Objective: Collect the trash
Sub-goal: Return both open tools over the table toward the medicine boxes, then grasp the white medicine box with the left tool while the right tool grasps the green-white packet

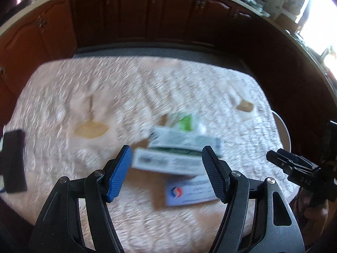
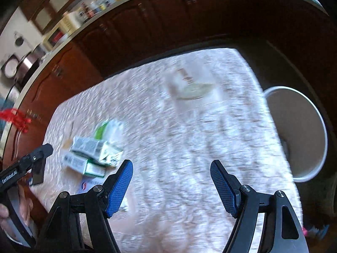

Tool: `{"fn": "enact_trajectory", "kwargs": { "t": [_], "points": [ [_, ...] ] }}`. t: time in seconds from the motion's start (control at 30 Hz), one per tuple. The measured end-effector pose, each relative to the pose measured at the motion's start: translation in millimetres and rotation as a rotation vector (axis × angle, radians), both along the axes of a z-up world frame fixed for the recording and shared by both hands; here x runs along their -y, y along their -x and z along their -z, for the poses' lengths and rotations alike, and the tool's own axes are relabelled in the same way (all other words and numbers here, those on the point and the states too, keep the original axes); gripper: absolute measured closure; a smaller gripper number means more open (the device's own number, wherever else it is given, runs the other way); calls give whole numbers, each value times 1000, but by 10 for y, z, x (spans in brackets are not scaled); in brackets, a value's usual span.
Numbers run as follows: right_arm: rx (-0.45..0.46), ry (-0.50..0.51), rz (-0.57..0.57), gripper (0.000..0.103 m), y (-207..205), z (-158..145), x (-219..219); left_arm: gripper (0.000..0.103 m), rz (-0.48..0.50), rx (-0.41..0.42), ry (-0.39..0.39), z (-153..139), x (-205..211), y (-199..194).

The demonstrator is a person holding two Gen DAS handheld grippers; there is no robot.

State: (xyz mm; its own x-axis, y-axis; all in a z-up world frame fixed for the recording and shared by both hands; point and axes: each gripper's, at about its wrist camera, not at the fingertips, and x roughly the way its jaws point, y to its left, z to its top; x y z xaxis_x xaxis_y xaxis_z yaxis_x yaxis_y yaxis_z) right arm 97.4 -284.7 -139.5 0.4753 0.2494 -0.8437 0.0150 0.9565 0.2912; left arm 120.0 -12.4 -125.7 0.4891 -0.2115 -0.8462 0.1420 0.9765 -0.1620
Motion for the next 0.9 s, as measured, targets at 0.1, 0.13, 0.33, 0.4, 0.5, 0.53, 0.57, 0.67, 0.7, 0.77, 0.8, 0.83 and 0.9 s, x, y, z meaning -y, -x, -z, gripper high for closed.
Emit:
{"fn": "enact_trajectory", "kwargs": {
  "t": [0.1, 0.13, 0.33, 0.4, 0.5, 0.53, 0.57, 0.67, 0.7, 0.77, 0.8, 0.83, 0.9],
  "points": [
    [-11, 17, -47, 29, -7, 42, -170, 35, -30, -31, -20, 115, -136, 46],
    [-15, 24, -54, 29, -13, 54, -204, 35, -49, -42, -45, 177, -183, 64],
    [-41, 29, -67, 29, -61, 135, -287, 35, -105, -132, -212, 580, -218, 7],
    [-45, 29, -66, 29, -73, 147, -288, 35, -125, -157, -222, 710, -229, -71],
    [-50, 34, -69, 29, -83, 145, -273, 35, -154, -160, -196, 820, -245, -210],
    [-51, 37, -69, 29, -93, 150, -274, 35, -159, -159, -168, 837, -258, -268],
    [-54, 38, -69, 29, -113, 155, -273, 35, -165, -152, -135, 849, -269, -344],
    [-61, 39, -69, 29, -171, 166, -271, 35, -172, -118, -71, 851, -276, -531],
    [-63, 40, -68, 29, -192, 174, -274, 35, -167, -116, -56, 860, -255, -629],
    [-67, 40, -69, 29, -227, 176, -279, 35, -153, -112, -21, 871, -203, -785],
    [-67, 39, -71, 29, -241, 173, -282, 35, -145, -114, -7, 852, -202, -833],
    [-66, 42, -76, 29, -263, 167, -295, 35, -136, -121, 21, 828, -193, -886],
    [-61, 45, -83, 29, -300, 149, -312, 35, -130, -123, 83, 736, -227, -893]
  ]
}}
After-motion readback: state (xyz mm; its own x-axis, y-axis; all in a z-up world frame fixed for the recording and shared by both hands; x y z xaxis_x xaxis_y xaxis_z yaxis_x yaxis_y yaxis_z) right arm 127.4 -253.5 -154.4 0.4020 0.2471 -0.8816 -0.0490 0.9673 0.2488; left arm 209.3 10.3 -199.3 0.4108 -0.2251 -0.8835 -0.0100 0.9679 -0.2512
